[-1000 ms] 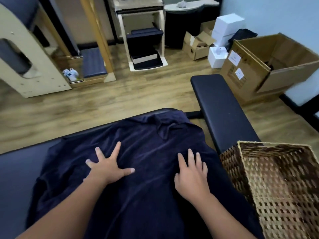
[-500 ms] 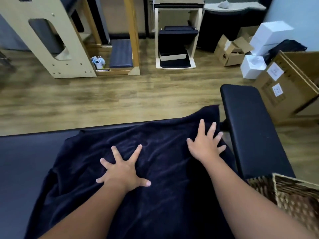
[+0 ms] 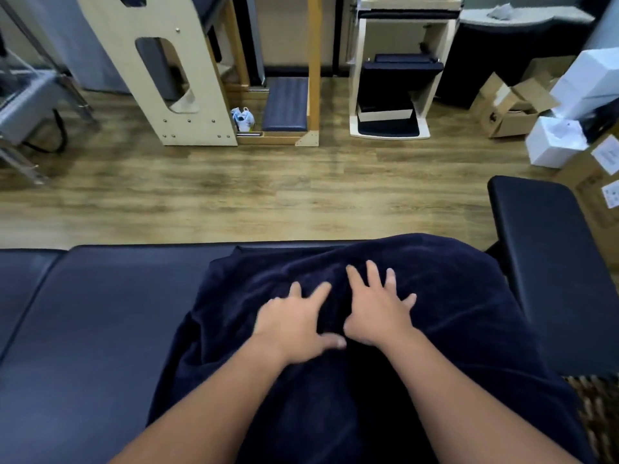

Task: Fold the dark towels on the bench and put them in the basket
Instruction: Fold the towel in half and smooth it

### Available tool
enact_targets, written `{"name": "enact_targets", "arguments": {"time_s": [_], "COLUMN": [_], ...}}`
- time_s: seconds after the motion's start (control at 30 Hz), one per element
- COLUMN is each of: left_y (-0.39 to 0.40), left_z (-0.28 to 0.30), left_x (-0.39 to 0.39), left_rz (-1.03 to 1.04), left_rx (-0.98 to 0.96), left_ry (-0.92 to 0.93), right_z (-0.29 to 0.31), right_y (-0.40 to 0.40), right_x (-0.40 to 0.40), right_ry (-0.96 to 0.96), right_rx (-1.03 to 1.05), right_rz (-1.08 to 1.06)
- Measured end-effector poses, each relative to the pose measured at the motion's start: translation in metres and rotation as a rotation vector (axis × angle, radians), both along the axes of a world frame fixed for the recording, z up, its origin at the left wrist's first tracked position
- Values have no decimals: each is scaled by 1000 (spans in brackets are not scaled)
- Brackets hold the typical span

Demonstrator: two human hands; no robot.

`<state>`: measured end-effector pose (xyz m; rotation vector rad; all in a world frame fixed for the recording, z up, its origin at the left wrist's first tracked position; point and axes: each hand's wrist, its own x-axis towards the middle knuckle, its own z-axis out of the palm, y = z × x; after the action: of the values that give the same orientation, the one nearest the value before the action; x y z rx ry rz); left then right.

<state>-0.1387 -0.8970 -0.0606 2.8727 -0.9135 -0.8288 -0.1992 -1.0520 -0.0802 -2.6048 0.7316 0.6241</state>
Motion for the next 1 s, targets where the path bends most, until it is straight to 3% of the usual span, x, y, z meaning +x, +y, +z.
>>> {"name": "enact_targets", "arguments": {"time_s": [0.07, 0.1, 0.17, 0.27, 0.4, 0.5, 0.57, 0.6, 0.67, 0.73, 0.9, 1.0], "left_y": [26, 41, 65, 91, 96, 95, 100, 104, 112, 118, 130, 135], "left_z": [7, 8, 6, 3, 0, 11, 20, 24, 36, 44, 63, 42], "left_x": [40, 63, 105, 139, 143, 152, 162, 168, 176, 188, 229, 224], "left_rz": [148, 207, 185, -9, -273, -78, -29, -85, -228, -264, 9, -111], "left_rx": [-219, -235, -67, 71, -266, -431, -322, -150, 281, 488, 110, 204], "left_ry": [-153, -246, -316, -52, -23, 289, 435, 419, 208, -27, -392, -499], "right_z": [1, 1, 1, 1, 3, 7, 8, 9, 9, 9, 10, 12], "right_y": [3, 4, 4, 4, 7, 9, 15, 20, 30, 36, 36, 41], "right_x": [2, 3, 3, 5, 7, 11, 14, 15, 17, 19, 18, 16], "right_ry": [21, 23, 21, 30, 52, 102, 139, 149, 153, 146, 110, 39], "right_rx": [-1, -2, -7, -7, -15, -7, -33, -52, -55, -17, 32, -15], "right_rz": [-1, -7, -23, -44, -62, -86, -92, -91, -116, -160, -250, -91]}}
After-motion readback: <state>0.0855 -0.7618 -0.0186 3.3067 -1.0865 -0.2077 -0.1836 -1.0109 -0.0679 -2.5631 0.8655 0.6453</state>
